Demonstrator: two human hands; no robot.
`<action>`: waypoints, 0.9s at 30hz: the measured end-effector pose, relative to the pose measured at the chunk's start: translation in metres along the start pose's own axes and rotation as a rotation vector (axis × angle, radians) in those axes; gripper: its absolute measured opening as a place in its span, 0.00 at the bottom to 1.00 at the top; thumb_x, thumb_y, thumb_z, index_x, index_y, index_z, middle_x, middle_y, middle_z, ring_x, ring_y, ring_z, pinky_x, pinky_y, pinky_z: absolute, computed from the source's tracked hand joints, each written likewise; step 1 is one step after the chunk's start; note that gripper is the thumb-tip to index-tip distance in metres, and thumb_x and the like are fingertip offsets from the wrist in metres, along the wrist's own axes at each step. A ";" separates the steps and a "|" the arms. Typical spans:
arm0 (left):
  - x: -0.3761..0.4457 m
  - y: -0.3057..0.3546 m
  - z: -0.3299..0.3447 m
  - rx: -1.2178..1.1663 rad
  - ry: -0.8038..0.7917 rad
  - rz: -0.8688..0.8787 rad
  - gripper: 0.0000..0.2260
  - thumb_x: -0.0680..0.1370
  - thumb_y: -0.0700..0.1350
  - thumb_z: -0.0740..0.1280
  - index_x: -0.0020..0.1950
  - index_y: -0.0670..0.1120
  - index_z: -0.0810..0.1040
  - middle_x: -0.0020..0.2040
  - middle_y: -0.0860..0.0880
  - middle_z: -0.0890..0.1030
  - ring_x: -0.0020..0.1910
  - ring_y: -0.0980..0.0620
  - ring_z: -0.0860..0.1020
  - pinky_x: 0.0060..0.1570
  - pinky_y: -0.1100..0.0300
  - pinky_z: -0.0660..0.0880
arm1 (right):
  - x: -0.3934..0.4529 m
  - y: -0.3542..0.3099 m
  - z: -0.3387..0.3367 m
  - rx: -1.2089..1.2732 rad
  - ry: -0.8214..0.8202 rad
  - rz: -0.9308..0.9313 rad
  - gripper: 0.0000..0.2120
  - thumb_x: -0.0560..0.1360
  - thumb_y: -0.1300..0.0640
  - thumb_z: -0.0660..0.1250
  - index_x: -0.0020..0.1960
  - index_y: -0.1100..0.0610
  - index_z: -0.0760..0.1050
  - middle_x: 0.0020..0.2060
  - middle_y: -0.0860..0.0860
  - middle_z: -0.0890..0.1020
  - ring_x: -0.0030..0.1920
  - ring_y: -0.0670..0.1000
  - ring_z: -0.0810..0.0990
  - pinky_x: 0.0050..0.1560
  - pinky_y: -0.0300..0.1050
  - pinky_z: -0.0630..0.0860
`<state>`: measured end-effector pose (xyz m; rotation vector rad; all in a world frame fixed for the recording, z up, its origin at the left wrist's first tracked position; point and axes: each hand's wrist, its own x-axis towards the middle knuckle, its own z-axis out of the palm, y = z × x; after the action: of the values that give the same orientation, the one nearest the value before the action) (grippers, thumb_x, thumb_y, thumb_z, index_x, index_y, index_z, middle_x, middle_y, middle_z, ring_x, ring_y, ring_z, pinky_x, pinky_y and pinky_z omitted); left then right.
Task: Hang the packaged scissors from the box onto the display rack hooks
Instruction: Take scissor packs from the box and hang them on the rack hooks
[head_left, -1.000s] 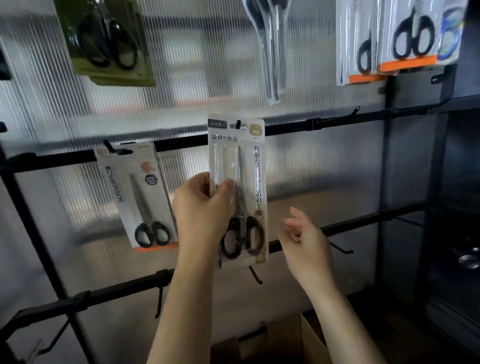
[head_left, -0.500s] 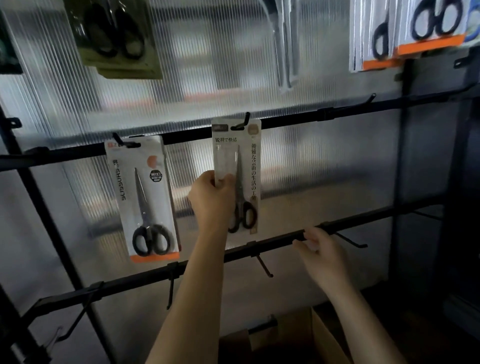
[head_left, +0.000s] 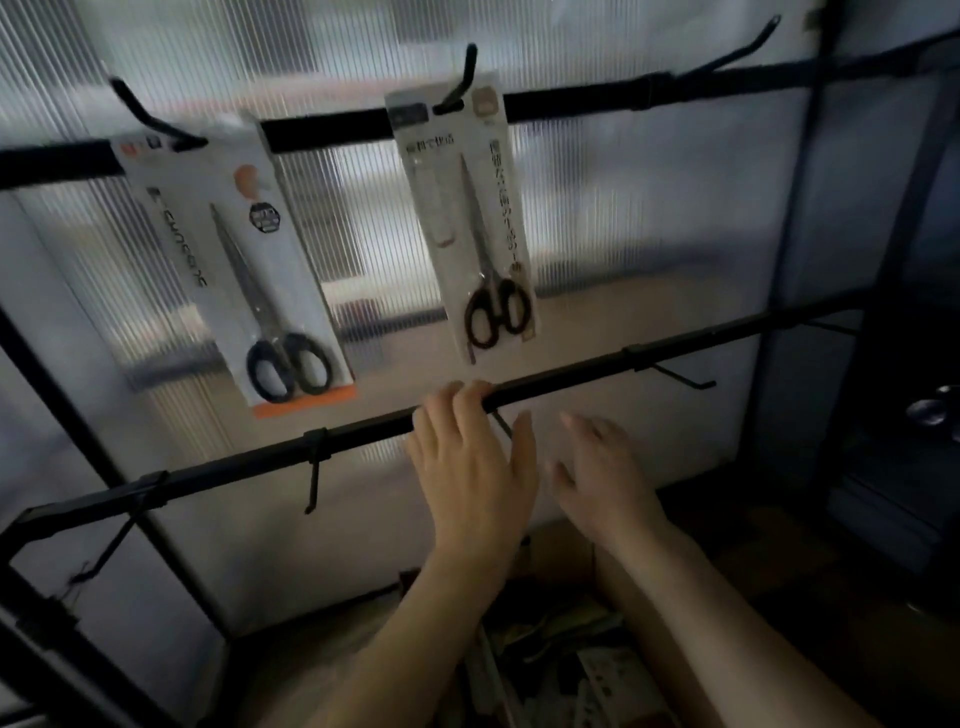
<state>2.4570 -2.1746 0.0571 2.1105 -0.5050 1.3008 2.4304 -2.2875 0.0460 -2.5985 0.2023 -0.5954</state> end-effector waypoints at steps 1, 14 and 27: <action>-0.016 -0.003 0.002 -0.006 -0.024 0.041 0.15 0.75 0.50 0.64 0.57 0.44 0.68 0.52 0.43 0.75 0.51 0.49 0.71 0.49 0.59 0.67 | -0.004 0.005 0.006 -0.041 -0.024 -0.014 0.24 0.79 0.54 0.59 0.73 0.58 0.60 0.70 0.52 0.67 0.70 0.51 0.63 0.68 0.42 0.61; -0.162 -0.073 0.020 0.477 -1.294 0.149 0.37 0.79 0.59 0.57 0.77 0.45 0.38 0.77 0.42 0.37 0.76 0.43 0.39 0.73 0.47 0.42 | -0.073 0.098 0.078 -0.645 -0.532 -0.307 0.36 0.80 0.42 0.53 0.77 0.58 0.41 0.77 0.54 0.43 0.77 0.54 0.39 0.73 0.53 0.36; -0.196 -0.088 0.026 0.421 -1.978 0.538 0.30 0.80 0.46 0.62 0.78 0.53 0.50 0.78 0.45 0.46 0.76 0.44 0.44 0.72 0.42 0.52 | -0.097 0.103 0.137 -0.783 -0.876 -0.585 0.31 0.82 0.50 0.53 0.77 0.60 0.42 0.77 0.56 0.45 0.77 0.55 0.41 0.74 0.54 0.38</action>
<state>2.4396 -2.1253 -0.1523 3.0558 -1.6351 -1.1520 2.4002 -2.3000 -0.1482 -3.3780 -0.7689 0.6356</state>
